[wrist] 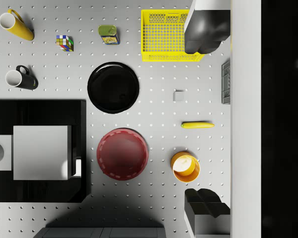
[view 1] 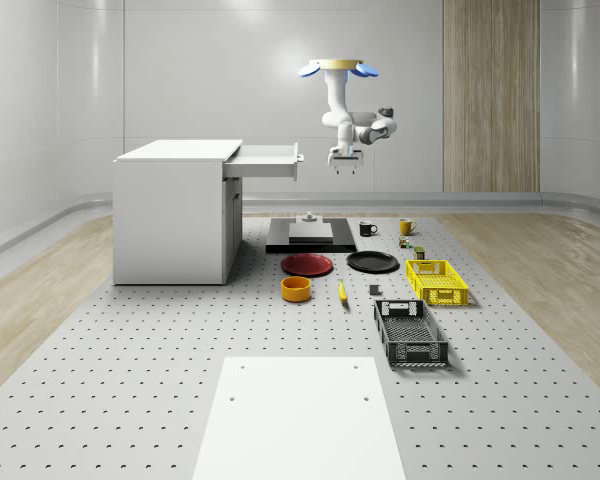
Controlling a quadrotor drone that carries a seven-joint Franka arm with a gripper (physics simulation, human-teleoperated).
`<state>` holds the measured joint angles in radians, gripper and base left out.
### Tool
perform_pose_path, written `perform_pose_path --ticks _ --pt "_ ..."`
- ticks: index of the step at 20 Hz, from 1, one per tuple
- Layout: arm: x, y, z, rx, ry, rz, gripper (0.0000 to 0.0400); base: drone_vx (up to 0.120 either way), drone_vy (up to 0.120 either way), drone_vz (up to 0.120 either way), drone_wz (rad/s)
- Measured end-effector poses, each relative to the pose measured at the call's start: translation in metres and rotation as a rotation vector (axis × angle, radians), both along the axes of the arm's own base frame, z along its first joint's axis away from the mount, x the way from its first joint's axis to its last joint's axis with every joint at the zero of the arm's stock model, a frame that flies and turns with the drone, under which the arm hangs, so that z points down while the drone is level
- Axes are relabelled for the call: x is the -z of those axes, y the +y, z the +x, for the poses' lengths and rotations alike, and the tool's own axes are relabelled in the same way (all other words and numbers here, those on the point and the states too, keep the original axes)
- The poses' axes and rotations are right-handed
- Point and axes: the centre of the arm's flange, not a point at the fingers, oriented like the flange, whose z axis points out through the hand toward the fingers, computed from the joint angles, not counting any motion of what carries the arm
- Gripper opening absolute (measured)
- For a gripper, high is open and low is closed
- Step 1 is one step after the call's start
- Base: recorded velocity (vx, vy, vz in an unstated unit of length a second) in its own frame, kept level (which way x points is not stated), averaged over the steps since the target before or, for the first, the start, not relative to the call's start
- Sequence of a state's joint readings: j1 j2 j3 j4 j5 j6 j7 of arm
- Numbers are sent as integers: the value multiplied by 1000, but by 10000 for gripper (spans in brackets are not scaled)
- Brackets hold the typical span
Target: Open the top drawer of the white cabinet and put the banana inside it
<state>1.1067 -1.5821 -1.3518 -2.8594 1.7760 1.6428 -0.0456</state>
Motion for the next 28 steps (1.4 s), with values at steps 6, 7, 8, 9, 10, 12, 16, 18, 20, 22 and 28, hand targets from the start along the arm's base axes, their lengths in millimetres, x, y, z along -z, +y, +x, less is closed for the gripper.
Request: perform_pose_path --ticks 6,7,8,9,10,12,16,18,20,22,28 --pt "0 0 0 0 0 0 400 120 0 -120 0" --pt "0 0 0 0 0 0 400 120 0 -120 0" --pt "0 0 0 0 0 0 400 120 0 -120 0" --pt "0 0 0 0 0 0 400 120 0 -120 0" --pt "0 0 0 0 0 0 400 120 0 -120 0" --pt "0 0 0 0 0 0 400 120 0 -120 0" --pt "0 0 0 0 0 0 400 120 0 -120 0" --pt "0 0 0 0 0 0 400 120 0 -120 0" --pt "0 0 0 0 0 0 400 120 0 -120 0" --pt "0 0 0 0 0 0 400 120 0 -120 0" --pt "0 0 0 0 0 0 400 120 0 -120 0"
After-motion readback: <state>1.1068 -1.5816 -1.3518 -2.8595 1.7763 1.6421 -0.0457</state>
